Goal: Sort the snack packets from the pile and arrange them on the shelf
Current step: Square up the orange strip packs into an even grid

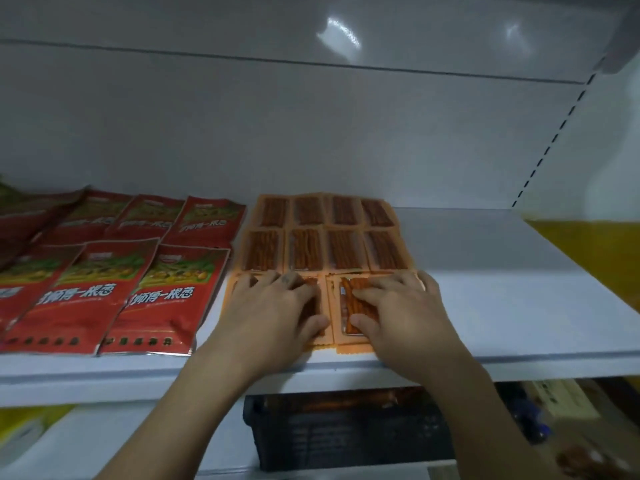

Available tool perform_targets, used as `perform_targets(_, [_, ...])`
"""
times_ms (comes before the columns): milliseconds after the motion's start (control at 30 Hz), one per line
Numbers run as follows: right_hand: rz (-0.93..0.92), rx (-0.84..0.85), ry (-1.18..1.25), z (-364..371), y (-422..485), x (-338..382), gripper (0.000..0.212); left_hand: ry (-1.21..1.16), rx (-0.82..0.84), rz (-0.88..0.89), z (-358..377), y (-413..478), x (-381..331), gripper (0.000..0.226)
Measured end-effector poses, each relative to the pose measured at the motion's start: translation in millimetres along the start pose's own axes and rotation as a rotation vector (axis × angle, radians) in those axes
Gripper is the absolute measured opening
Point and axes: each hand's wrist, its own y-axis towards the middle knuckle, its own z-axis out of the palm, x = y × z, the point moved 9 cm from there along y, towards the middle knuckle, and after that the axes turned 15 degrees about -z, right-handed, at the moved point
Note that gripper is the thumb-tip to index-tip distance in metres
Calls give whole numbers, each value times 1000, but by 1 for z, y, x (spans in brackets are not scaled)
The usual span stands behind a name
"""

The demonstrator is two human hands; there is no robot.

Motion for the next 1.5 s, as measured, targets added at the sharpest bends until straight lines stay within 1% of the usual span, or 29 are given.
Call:
perform_targets(100, [-32, 32, 12, 7, 1, 3, 47, -44, -13, -9, 2, -5, 1, 52])
perform_targets(267, [-55, 1, 47, 8, 1, 5, 47, -50, -45, -24, 7, -7, 1, 53])
perform_targets(367, [-33, -112, 109, -4, -10, -2, 47, -62, -81, -24, 6, -11, 1, 52])
perform_targets(433, [28, -235, 120, -20, -24, -20, 46, -81, -111, -16, 3, -16, -1, 52])
perform_targets(467, [64, -263, 113, -25, -32, -31, 45, -91, -127, -3, 2, -18, -4, 52])
perform_targets(567, [156, -215, 103, -19, -46, -52, 45, -84, -144, 60, 1, -25, -20, 53])
perform_targets(633, [194, -181, 150, -7, -50, -54, 49, -71, -136, 92, 2, -26, -33, 55])
perform_targets(767, [234, -202, 175, 7, -49, -54, 52, -52, -142, 140, 6, -22, -51, 56])
perform_targets(900, [287, -207, 153, 11, -48, -60, 55, -45, -139, 141, 10, -18, -56, 53])
perform_targets(1067, [338, -242, 231, 11, -40, -67, 57, -15, -113, 162, 7, -17, -58, 54])
perform_targets(1200, [352, -262, 305, 10, -33, -71, 51, 21, -87, 182, 6, -15, -61, 58])
perform_targets(1367, [330, -290, 340, 10, -31, -67, 51, 23, -115, 191, 6, -15, -63, 48])
perform_targets(1500, [308, -308, 379, 7, -34, -64, 49, 25, -136, 196, 5, -16, -63, 45])
